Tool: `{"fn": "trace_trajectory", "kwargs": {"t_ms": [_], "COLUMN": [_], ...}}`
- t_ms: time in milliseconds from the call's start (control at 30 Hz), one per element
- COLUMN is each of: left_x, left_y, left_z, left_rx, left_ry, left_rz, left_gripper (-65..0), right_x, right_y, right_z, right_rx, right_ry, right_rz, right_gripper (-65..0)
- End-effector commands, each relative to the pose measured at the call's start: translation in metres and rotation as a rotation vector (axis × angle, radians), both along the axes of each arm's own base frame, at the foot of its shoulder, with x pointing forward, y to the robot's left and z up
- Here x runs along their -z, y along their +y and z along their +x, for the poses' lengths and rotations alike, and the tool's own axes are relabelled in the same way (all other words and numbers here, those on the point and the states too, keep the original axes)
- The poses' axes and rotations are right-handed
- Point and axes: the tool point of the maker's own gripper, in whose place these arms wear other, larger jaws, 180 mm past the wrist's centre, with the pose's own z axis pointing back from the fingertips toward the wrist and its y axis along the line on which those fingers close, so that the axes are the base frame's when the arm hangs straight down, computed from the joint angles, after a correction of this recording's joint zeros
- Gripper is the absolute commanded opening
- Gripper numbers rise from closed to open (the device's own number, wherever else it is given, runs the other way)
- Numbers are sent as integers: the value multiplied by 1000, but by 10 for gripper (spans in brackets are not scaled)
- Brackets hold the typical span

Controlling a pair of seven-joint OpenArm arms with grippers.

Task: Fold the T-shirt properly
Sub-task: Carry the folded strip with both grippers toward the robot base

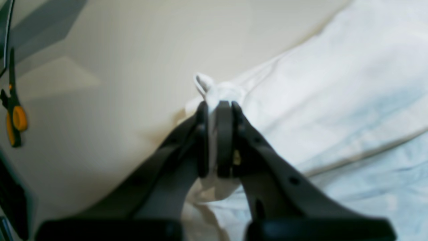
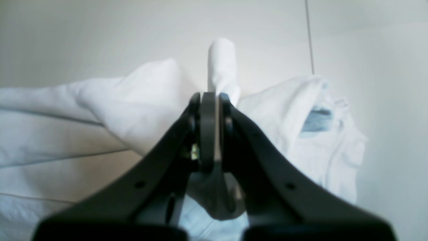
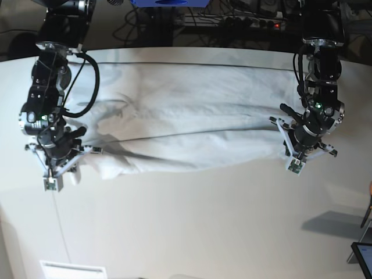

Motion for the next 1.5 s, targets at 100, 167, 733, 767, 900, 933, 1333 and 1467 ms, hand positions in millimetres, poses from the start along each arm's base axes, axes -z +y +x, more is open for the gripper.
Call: {"fn": "trace_trajectory", "kwargs": {"t_ms": [100,167,733,767,900,933,1333,1467], "left_x": [-6,-6,-6,-6,-2,-1,3,7], "left_y": [9,10,20,20,21,20,28,28], "left_z": [-3,-3,-10,-10,-14,-16,-22,-27], "left_rx": [3,3,51,51,52,53,55,56], "left_ry": [-13,-12,25,25,38,42,65,80], "left_rz": [34,35,92,93,95,95,111,112], "left_gripper": [-650,-650,-650,-650,-650,-650,-650,-650], "right_x": [-4,-4,6,6,7,7,10,15], "right_y": [-1,-1,-33,-33,-33,-33,-51,-52], "right_z": [-6,-14,-50,-50,-51,-51,-58,-65], "right_rx": [14,12,112,112,112,112,104,103], "right_ry": [-27,-26,6,7,9,10,38,60], "right_rz": [3,-2,-16,-16,-16,-16,-79,-83], "right_gripper": [-647,-647,-647,-647,-647,-647,-647,-647]}}
